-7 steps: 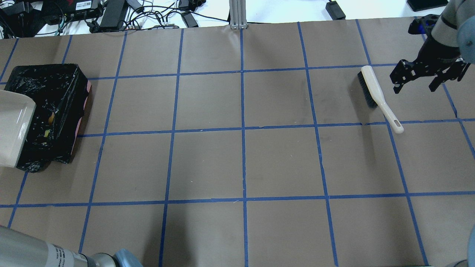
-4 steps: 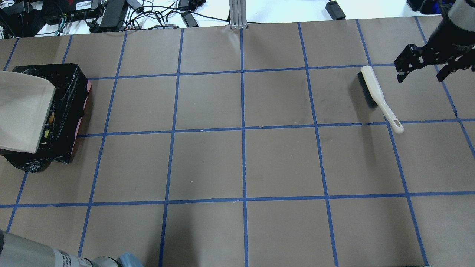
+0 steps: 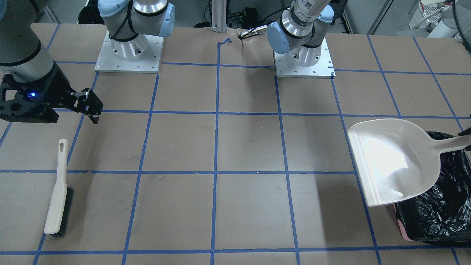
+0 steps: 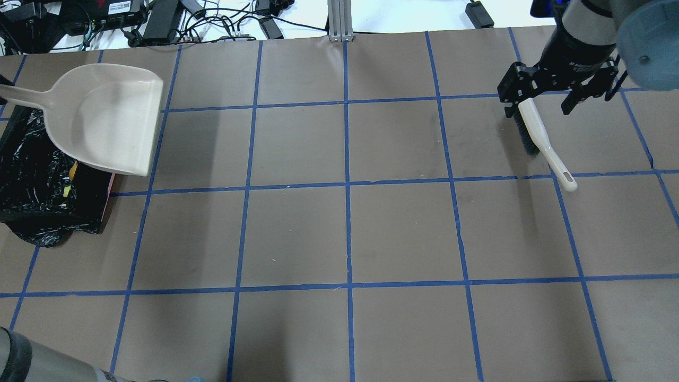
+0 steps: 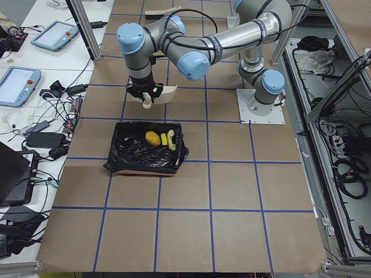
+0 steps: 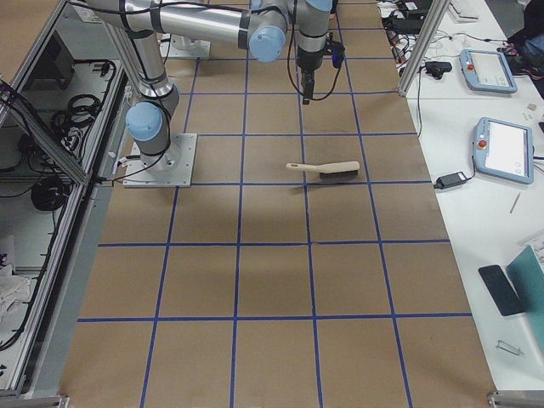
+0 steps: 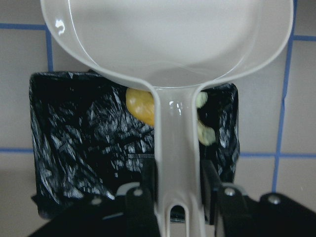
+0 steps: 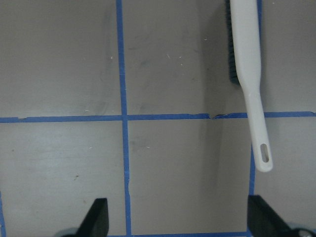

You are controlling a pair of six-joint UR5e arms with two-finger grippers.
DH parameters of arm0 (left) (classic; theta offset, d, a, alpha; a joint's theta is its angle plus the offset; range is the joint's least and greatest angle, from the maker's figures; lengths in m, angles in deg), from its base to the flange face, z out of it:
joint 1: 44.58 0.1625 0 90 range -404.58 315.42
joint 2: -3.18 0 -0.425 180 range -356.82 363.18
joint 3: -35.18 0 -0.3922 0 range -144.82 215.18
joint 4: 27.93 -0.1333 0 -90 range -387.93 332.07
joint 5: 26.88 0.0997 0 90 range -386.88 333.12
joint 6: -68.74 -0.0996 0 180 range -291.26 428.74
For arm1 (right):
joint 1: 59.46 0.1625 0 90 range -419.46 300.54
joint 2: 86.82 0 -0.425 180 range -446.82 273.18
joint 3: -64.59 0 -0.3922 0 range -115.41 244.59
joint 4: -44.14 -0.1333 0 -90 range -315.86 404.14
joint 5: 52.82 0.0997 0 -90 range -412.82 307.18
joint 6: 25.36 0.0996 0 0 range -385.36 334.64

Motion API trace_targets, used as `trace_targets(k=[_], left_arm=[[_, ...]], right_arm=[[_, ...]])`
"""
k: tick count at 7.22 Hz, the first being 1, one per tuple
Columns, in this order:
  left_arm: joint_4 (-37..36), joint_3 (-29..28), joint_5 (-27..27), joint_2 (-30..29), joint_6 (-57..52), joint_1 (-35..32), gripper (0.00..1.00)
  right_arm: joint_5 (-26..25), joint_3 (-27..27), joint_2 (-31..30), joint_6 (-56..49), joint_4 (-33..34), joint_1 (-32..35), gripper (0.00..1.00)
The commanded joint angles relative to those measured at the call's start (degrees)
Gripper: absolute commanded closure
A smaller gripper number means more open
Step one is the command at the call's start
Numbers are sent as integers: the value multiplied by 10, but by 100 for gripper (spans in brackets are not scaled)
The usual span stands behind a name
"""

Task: Sweep and dump trash into bin
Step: 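Return the dustpan with the left gripper while the right gripper releases the brush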

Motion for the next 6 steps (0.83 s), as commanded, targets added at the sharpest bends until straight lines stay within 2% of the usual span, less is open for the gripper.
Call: trace_targets(k=[1,2,3,6], left_arm=[[-113,61,-21,-32,56,-91,65],[-179,97,-22,-56,62,-108,65],[-208,107,-24,-80,77,-118,65],[-222,104,-52,-119,118,-148,65]], right_arm=[[38,-1,-4,-6,-5,22,0],[50,-1,-8,-3,-5,22,0],[49,-1,-9,-4,-18,18,0],[44,-1,-15,3,-23,21,0]])
